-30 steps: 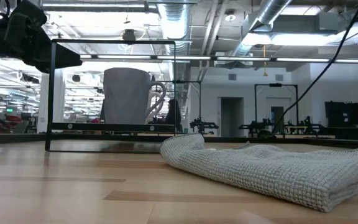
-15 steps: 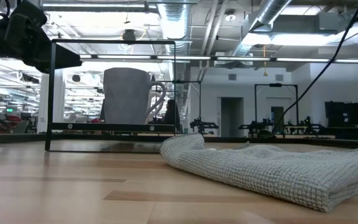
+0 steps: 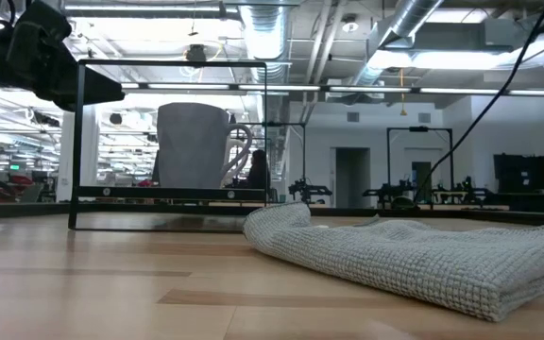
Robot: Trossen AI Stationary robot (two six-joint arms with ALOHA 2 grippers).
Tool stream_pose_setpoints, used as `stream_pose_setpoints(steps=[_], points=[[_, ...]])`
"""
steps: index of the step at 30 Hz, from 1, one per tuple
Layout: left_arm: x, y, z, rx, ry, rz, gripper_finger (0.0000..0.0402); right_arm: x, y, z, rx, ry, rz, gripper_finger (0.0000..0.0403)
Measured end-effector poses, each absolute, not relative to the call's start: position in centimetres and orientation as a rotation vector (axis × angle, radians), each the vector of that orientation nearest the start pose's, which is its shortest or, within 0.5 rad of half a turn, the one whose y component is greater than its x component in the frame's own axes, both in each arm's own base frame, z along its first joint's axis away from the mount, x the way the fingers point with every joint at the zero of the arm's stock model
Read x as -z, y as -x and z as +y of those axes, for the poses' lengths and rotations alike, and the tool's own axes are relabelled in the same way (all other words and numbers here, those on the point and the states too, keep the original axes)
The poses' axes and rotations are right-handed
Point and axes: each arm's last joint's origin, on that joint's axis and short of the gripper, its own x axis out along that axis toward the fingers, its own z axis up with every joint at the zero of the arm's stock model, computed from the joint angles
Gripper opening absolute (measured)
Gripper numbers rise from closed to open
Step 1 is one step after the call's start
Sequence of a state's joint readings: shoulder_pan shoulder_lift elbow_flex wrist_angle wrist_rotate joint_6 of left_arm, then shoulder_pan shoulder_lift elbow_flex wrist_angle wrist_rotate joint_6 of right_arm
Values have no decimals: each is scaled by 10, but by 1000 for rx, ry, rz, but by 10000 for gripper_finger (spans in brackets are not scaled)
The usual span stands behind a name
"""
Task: Stack small to large cups/mugs on shelf
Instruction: Put the light purple cup on the shelf
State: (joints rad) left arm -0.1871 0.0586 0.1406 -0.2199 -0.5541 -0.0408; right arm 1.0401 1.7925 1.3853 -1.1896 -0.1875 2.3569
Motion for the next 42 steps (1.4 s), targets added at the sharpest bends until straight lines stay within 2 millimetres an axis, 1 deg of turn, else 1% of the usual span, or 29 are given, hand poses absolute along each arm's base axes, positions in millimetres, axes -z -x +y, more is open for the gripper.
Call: stream_pose_setpoints(steps=[4, 14, 24, 32, 37, 42], points=[[-186, -89, -1, -369, -4, 121, 177, -219, -160, 283, 1114, -984, 1505, 165], [-186, -89, -2, -360, -4, 121, 177, -219, -162, 277, 1155, -968, 1489, 161], [-184, -88, -1, -360, -11, 140, 177, -219, -164, 276, 1159, -973, 1487, 153], [-184, -88, -1, -360, -13, 146, 177, -205, -166, 282, 1192, -944, 1498, 144], [-184, -88, -1, -360, -10, 144, 177, -205, -165, 283, 1191, -937, 1498, 130], [-184, -88, -1, -360, -10, 144, 177, -205, -164, 282, 1206, -926, 1497, 102]])
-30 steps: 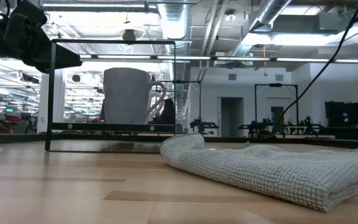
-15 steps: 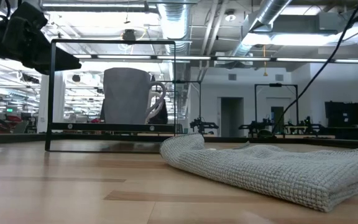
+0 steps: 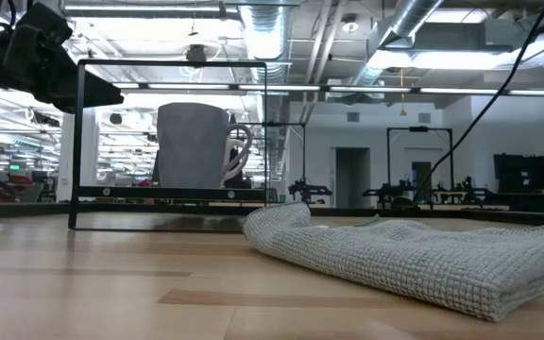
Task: Stack small to large cups/mugs on shelf
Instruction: Put the light purple cup on the shelf
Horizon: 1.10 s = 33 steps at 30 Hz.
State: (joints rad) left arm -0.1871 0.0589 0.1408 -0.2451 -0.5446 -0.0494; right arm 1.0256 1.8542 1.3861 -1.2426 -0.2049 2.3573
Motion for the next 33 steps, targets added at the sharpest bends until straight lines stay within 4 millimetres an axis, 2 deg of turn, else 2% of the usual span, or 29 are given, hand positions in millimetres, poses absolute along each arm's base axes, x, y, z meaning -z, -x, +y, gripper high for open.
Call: stream_pose_setpoints(steps=[6, 21, 33], points=[[-184, -88, -1, -360, -10, 145, 177, -205, -163, 281, 1219, -912, 1494, 63], [-184, -88, -1, -360, -10, 145, 177, -206, -163, 274, 1226, -836, 1409, 62], [-183, -88, -1, -361, -13, 153, 177, -209, -177, 250, 1227, -657, 1299, 62]])
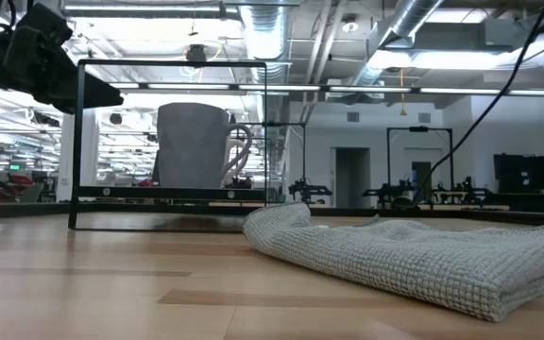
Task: Stack small to large cups/mugs on shelf
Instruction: Put the light purple cup on the shelf
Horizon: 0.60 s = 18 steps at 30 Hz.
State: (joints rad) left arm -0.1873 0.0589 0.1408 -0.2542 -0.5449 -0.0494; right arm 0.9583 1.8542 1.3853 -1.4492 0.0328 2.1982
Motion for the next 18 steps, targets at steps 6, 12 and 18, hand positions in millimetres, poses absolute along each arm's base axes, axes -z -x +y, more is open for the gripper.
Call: stream_pose_setpoints(steps=[6, 12, 18], points=[[-183, -88, -1, -361, -14, 155, 177, -212, -189, 233, 1224, -534, 1186, 62], [-183, -88, -1, -360, -14, 156, 177, -215, -206, 214, 1202, -405, 1062, 62], [-183, -88, -3, -318, -11, 158, 177, -218, -230, 189, 1168, -290, 954, 62]])
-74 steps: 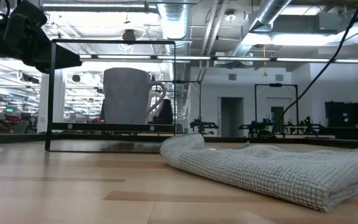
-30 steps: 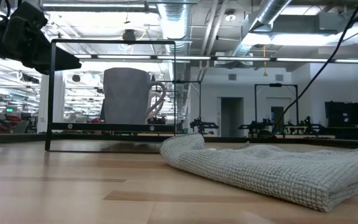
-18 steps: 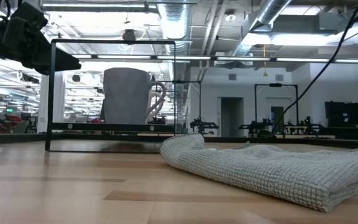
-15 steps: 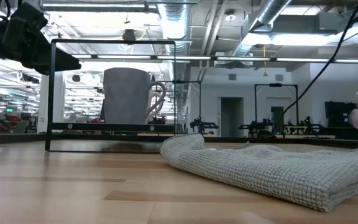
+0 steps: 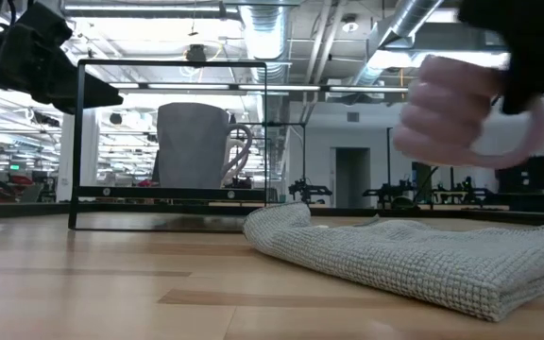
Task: Stack small to large cups/mugs on shelf
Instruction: Put the light purple cup on the shelf
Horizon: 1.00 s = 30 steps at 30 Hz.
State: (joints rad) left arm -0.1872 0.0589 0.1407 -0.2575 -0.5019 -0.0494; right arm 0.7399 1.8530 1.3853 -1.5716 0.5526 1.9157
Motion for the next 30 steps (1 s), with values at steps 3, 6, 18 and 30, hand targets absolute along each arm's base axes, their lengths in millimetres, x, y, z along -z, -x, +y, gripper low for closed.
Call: stream_pose_setpoints(steps=[3, 6, 18, 30], points=[[-182, -88, -3, -316, -11, 160, 177, -219, -243, 173, 1178, -239, 931, 62], [-181, -88, -3, -316, -15, 170, 177, -220, -257, 153, 1201, -187, 902, 62], [-178, -88, -3, -315, -26, 202, 177, -224, -291, 77, 1317, -1, 866, 62], [-177, -88, -4, -252, -23, 218, 177, -234, -309, 8, 1375, 40, 868, 62]])
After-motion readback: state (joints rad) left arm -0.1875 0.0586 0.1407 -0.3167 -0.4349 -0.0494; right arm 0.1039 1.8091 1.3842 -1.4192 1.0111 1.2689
